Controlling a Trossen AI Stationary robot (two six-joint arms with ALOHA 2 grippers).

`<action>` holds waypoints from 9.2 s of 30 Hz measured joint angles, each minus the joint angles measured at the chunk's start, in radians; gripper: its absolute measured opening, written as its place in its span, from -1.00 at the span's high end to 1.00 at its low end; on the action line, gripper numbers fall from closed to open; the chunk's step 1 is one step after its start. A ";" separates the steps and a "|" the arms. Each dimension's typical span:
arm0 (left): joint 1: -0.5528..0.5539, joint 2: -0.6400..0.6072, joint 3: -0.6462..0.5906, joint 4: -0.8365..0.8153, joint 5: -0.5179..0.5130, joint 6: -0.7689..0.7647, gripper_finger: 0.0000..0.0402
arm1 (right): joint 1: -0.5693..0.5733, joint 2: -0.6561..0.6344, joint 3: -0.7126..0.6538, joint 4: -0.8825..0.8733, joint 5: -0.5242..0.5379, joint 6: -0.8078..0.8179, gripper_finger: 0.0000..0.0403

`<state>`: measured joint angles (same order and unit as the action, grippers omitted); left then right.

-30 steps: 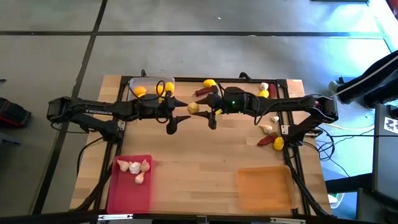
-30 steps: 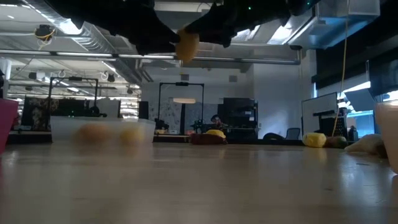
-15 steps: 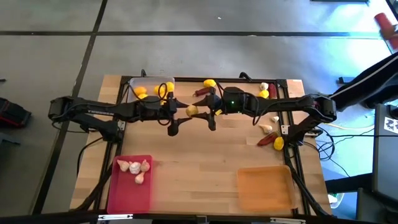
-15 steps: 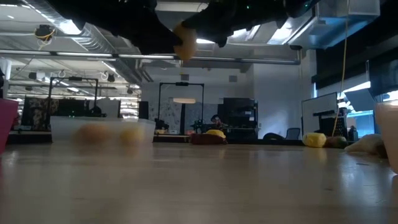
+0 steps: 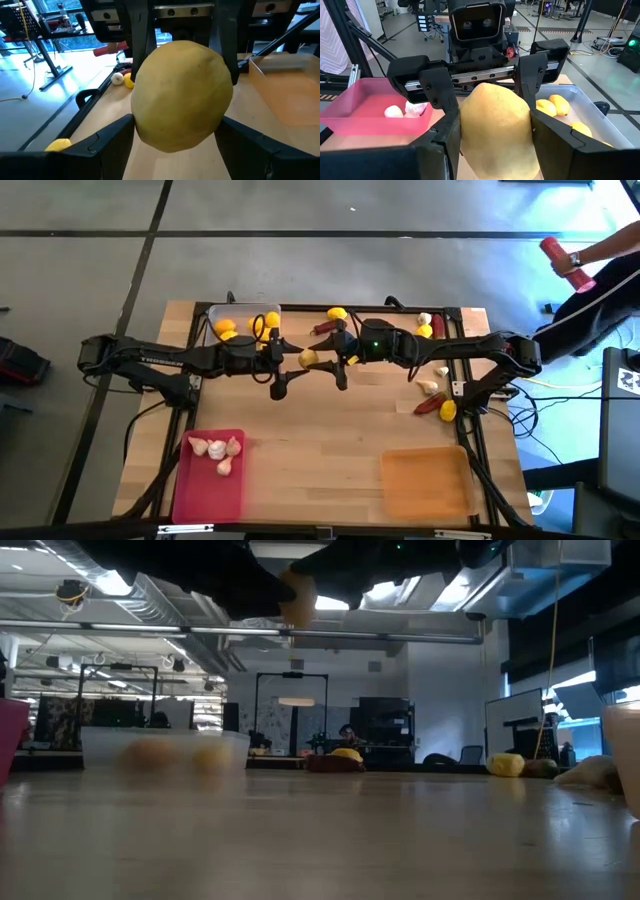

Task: Sort produce into baskets
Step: Put the yellow lemon into the left white bin

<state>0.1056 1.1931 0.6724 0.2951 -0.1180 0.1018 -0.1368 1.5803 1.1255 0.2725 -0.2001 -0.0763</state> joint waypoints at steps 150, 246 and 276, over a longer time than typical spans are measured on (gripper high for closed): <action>0.122 -0.004 0.051 -0.574 -0.164 -0.173 -0.56 | -0.514 -0.118 -0.001 -1.271 0.581 0.261 -0.56; 0.122 -0.005 0.051 -0.568 -0.164 -0.153 -0.56 | -0.144 -0.027 -0.224 -0.948 0.402 0.072 -0.19; 0.122 -0.005 0.051 -0.569 -0.164 -0.154 -0.56 | -0.105 0.093 -0.146 -0.957 0.506 0.725 -0.19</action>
<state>0.2279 1.1885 0.7231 -0.2737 -0.2821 -0.0521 -0.2417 1.6730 0.9794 -0.6849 0.3058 0.6491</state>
